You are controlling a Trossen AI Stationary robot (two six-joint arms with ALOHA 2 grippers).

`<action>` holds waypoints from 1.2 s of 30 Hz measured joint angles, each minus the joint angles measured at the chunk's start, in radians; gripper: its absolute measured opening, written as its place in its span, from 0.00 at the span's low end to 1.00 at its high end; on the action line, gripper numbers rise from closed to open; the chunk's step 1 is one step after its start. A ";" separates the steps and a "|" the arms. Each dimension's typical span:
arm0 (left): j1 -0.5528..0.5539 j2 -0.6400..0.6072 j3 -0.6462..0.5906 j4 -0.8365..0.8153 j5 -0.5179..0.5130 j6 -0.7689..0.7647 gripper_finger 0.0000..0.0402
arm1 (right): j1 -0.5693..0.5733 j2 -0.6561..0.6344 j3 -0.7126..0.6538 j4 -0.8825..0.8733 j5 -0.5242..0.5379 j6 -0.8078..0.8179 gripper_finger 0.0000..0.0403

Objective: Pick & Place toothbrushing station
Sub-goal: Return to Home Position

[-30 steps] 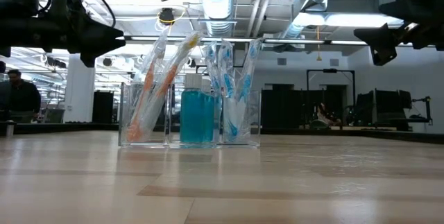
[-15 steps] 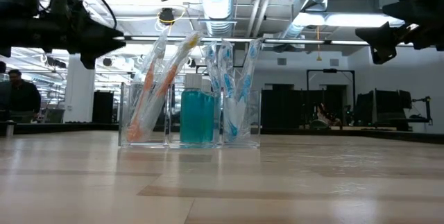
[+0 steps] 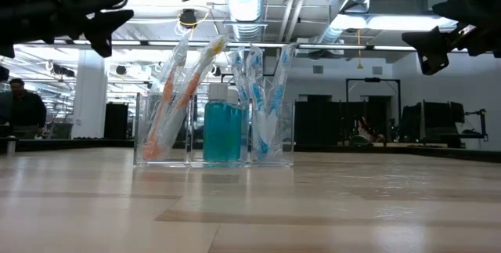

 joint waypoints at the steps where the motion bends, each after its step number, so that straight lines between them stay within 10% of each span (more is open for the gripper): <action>1: -0.013 0.000 0.000 0.001 0.000 0.000 0.37 | 0.000 0.000 0.000 0.000 0.000 0.000 0.65; 14: -0.244 0.000 0.000 0.005 0.001 0.000 0.37 | -0.005 -0.014 0.000 0.002 0.003 0.000 0.65; 36: -0.248 0.008 0.000 0.012 0.000 0.001 0.37 | -0.007 -0.013 -0.001 0.001 0.003 0.000 0.65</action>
